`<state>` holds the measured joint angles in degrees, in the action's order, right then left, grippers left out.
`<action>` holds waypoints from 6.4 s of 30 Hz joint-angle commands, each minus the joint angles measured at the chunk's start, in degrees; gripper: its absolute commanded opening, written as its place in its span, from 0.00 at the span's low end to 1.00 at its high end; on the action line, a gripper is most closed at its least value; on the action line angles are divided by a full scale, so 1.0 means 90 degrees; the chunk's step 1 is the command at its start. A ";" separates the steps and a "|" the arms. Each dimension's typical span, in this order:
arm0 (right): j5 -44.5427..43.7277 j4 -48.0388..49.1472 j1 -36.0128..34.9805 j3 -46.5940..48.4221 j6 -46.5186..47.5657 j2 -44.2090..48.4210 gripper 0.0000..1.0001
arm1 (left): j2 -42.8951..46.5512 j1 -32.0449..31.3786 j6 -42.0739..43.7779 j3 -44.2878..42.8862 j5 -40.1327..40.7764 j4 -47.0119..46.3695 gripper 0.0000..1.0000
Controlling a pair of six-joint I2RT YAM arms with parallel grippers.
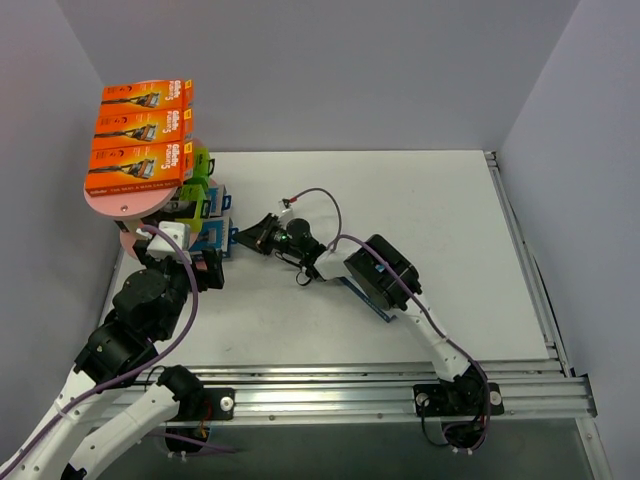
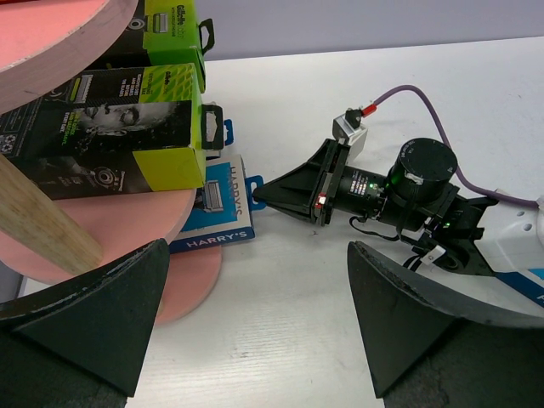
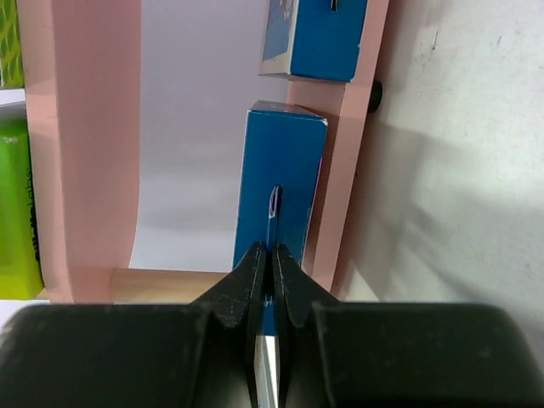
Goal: Place and organize the shaving razors onto the shelf
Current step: Place the shaving razor onto shelf, then grab a shaving razor with the right arm
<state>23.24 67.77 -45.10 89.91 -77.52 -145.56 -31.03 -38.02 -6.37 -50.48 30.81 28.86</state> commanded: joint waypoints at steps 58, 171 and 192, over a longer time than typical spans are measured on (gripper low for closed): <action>-0.0151 -0.0928 -0.0077 0.2061 0.0009 -0.1063 0.00 | 0.0107 0.0035 -0.0024 -0.0016 -0.0161 -0.0394 0.95; -0.3394 -0.8468 0.2560 -0.7636 0.1836 1.0617 0.52 | -0.0225 0.0152 0.0112 0.0081 -0.0610 -0.0453 0.95; -0.2370 -0.5284 0.2189 -0.6134 0.2889 0.6654 0.51 | -0.0205 0.0162 0.0103 0.0091 -0.0543 -0.0434 0.95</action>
<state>-0.93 16.62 -23.81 30.28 -55.29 -80.25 -33.08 -36.95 -5.26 -49.19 25.69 27.57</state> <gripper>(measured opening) 0.511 0.949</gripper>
